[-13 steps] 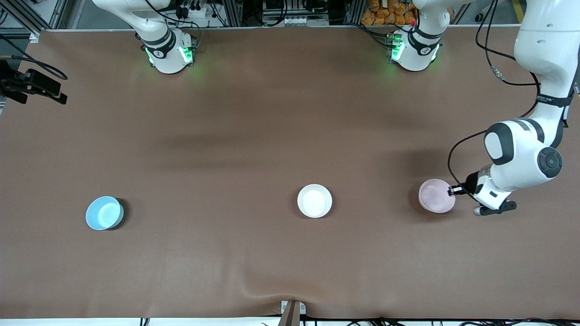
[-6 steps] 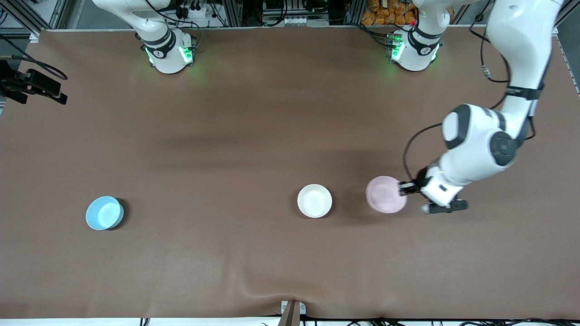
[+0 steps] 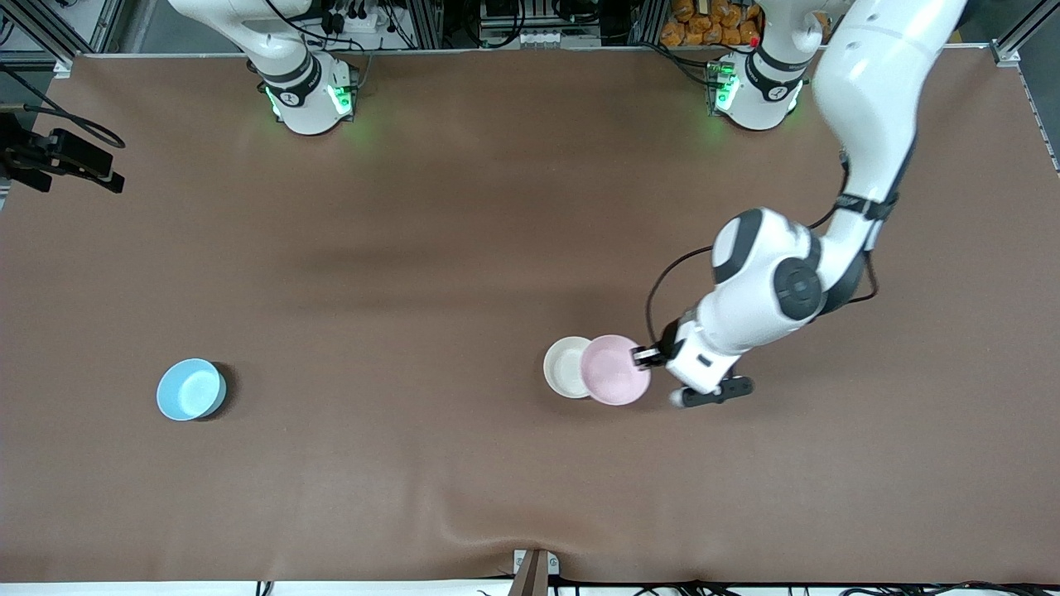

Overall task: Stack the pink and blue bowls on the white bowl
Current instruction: 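Lower the pink bowl into the white bowl and open the left gripper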

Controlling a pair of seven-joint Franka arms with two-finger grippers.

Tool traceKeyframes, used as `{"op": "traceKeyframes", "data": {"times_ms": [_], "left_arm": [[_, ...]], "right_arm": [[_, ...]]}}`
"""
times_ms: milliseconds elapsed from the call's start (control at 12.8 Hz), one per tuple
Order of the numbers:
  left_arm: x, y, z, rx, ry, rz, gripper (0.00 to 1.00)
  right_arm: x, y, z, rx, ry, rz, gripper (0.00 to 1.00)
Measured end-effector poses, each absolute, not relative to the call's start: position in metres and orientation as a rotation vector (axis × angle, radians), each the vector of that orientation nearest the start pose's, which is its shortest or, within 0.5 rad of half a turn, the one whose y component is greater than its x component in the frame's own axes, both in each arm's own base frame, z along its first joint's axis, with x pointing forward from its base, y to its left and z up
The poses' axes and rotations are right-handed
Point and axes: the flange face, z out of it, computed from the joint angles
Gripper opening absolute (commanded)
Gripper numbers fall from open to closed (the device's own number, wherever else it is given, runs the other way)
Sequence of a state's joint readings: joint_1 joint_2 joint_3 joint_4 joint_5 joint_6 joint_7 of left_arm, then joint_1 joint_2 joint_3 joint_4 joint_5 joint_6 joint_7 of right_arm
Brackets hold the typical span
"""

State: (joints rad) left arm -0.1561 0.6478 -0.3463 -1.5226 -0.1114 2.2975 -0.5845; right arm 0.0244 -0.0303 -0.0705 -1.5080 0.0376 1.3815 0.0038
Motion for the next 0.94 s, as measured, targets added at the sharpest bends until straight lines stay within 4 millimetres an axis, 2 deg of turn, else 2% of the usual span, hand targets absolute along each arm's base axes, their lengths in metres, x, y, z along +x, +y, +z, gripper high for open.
{"op": "traceKeyframes", "data": {"times_ms": [235, 391, 470, 548, 626, 704, 783, 939], "left_arm": [[0.645, -0.342, 0.286, -3.408, -0.385, 0.047, 0.00], [0.641, -0.349, 0.269, -3.394, -0.377, 0.075, 0.00], [0.641, -0.350, 0.262, -3.390, -0.378, 0.090, 0.10], [0.640, -0.351, 0.256, -3.387, -0.377, 0.102, 0.27], [0.639, -0.353, 0.252, -3.387, -0.374, 0.106, 0.32], [0.638, -0.356, 0.250, -3.388, -0.382, 0.106, 0.50], [0.636, -0.360, 0.249, -3.385, -0.406, 0.110, 0.99], [0.628, -0.375, 0.251, -3.381, -0.446, 0.119, 1.00]], "right_arm": [[0.525, -0.020, 0.654, -3.096, 0.068, 0.149, 1.00], [0.525, -0.020, 0.653, -3.096, 0.068, 0.152, 1.00], [0.526, -0.020, 0.651, -3.096, 0.068, 0.157, 1.00], [0.528, -0.020, 0.648, -3.096, 0.068, 0.166, 1.00], [0.530, -0.019, 0.644, -3.095, 0.066, 0.177, 1.00], [0.533, -0.017, 0.640, -3.095, 0.057, 0.192, 1.00], [0.536, -0.012, 0.633, -3.096, 0.042, 0.213, 1.00], [0.546, -0.013, 0.614, -3.102, 0.050, 0.260, 1.00]]}}
